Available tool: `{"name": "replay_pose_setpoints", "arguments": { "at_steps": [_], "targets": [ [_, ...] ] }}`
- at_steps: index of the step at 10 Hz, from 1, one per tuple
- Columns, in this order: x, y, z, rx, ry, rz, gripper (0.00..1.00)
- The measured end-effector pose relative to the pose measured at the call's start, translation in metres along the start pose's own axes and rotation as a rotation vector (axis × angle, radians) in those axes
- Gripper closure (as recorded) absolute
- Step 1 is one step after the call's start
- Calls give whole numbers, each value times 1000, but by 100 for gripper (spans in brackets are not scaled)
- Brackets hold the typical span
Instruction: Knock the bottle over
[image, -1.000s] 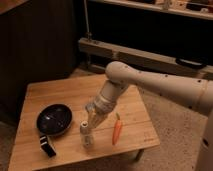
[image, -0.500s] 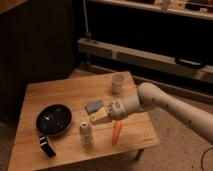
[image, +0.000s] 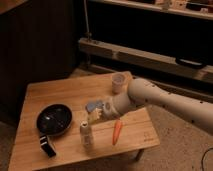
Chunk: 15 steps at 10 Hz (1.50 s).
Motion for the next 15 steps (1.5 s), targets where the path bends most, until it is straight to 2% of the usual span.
{"name": "replay_pose_setpoints", "arguments": {
  "at_steps": [2, 4, 9, 12, 15],
  "targets": [
    [1, -10, -6, 29, -32, 26, 100],
    [1, -15, -7, 40, -42, 39, 100],
    [0, -28, 0, 53, -28, 73, 100],
    [0, -39, 6, 99, -21, 110, 100],
    [-2, -47, 11, 114, -8, 134, 100]
  ]
}}
